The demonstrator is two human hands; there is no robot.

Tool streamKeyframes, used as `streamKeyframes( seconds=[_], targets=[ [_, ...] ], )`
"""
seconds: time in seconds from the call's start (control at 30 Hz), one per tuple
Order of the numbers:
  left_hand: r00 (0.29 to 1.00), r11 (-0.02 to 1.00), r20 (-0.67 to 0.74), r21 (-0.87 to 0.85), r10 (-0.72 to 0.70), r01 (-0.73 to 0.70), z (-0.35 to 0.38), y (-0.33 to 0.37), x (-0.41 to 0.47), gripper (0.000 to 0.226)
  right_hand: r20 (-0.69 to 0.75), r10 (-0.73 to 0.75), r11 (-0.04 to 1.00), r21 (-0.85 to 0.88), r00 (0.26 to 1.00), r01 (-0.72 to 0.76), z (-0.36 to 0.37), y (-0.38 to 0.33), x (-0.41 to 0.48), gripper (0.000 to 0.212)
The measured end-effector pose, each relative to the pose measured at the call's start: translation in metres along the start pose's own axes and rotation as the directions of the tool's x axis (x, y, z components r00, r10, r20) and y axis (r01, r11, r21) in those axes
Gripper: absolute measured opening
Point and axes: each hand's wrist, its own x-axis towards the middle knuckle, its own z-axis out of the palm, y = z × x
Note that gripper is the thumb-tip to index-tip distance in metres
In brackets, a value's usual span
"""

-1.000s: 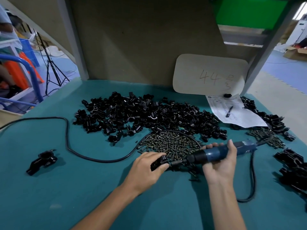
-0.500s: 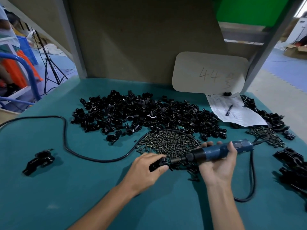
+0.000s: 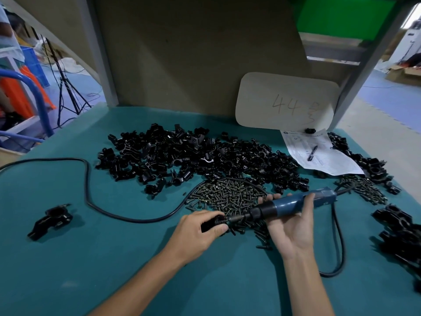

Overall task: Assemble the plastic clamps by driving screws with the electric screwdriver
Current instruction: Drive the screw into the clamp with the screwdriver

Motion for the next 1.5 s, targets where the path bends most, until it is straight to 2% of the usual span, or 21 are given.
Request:
streamKeyframes(
  seconds=[0.07, 0.17, 0.37, 0.73, 1.1, 1.27, 1.5],
  targets=[
    [0.997, 0.989, -0.053, 0.141, 0.050, -0.042, 0.002, -0.001, -0.002, 0.038, -0.062, -0.016, 0.999, -0.034, 0.998, 0.014, 0.000, 0.001, 0.001, 0.061],
    [0.992, 0.969, -0.050, 0.224, 0.114, -0.100, 0.001, 0.002, -0.004, 0.043, -0.100, -0.035, 0.998, -0.049, 0.994, 0.031, -0.002, 0.003, 0.002, 0.053],
    [0.987, 0.957, -0.031, 0.253, 0.156, -0.144, 0.002, 0.003, -0.007, 0.043, -0.098, -0.056, 0.998, -0.029, 0.994, 0.053, -0.009, 0.003, 0.002, 0.038],
    [0.979, 0.935, -0.031, 0.301, 0.204, -0.185, 0.004, 0.001, -0.008, 0.044, -0.113, -0.046, 0.999, -0.019, 0.993, 0.044, -0.005, 0.005, 0.002, 0.047],
    [0.966, 0.907, -0.028, 0.352, 0.258, -0.232, 0.005, 0.001, -0.009, 0.048, -0.139, -0.061, 0.998, -0.027, 0.988, 0.057, -0.009, 0.008, 0.003, 0.041],
    [0.958, 0.877, 0.000, 0.402, 0.287, -0.262, 0.006, 0.002, -0.011, 0.047, -0.148, -0.055, 0.998, 0.009, 0.987, 0.057, -0.009, 0.008, 0.004, 0.050],
    [0.949, 0.839, 0.032, 0.458, 0.314, -0.293, 0.007, 0.004, -0.012, 0.046, -0.168, -0.067, 0.997, 0.030, 0.983, 0.073, -0.007, 0.011, 0.002, 0.045]
  ],
)
